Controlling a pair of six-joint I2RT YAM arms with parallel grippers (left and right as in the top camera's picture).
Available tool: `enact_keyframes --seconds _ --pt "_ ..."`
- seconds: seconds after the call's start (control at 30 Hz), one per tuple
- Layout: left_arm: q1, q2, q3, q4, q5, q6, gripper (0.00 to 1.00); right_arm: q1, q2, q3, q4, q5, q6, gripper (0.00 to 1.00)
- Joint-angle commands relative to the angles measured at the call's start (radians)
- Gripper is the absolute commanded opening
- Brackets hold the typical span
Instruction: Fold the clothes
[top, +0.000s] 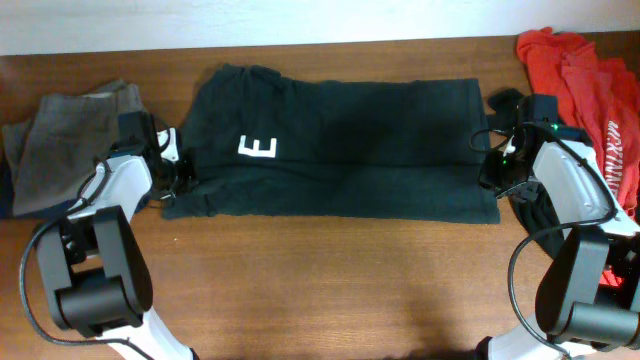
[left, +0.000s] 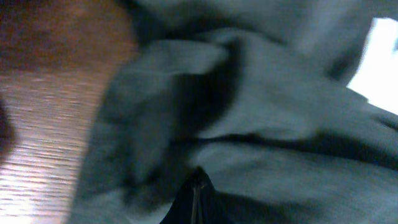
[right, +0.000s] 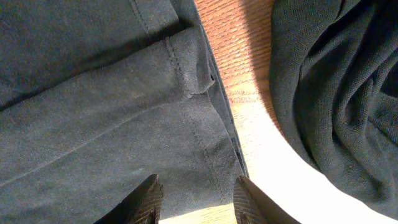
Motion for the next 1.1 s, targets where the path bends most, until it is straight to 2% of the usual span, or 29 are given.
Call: enact_keyframes --seconds 0.0,0.13,0.33,0.53,0.9,0.97,1.07 --pt "0.018 0.057 -0.009 0.005 -0.047 0.005 0.01 0.002 0.005 0.0 -0.011 0.019 0.007 0.43" --pt "0.018 0.064 -0.009 -0.018 -0.048 0.005 0.01 0.002 0.005 0.0 -0.021 0.019 0.005 0.46" --pt "0.018 0.064 -0.009 -0.083 -0.048 0.005 0.0 0.002 0.019 0.0 -0.026 0.016 -0.02 0.45" --pt "0.018 0.064 -0.009 -0.116 -0.052 0.005 0.01 0.001 0.082 -0.011 -0.029 0.019 -0.019 0.5" --pt "0.018 0.064 -0.009 -0.127 -0.052 0.005 0.02 0.001 0.197 -0.011 -0.003 0.018 -0.019 0.51" --pt "0.017 0.066 -0.009 -0.135 -0.052 0.005 0.02 0.001 0.204 -0.013 -0.01 0.018 -0.019 0.46" --pt "0.017 0.068 -0.009 -0.148 -0.051 0.005 0.02 0.001 0.206 -0.017 -0.026 0.019 -0.02 0.17"
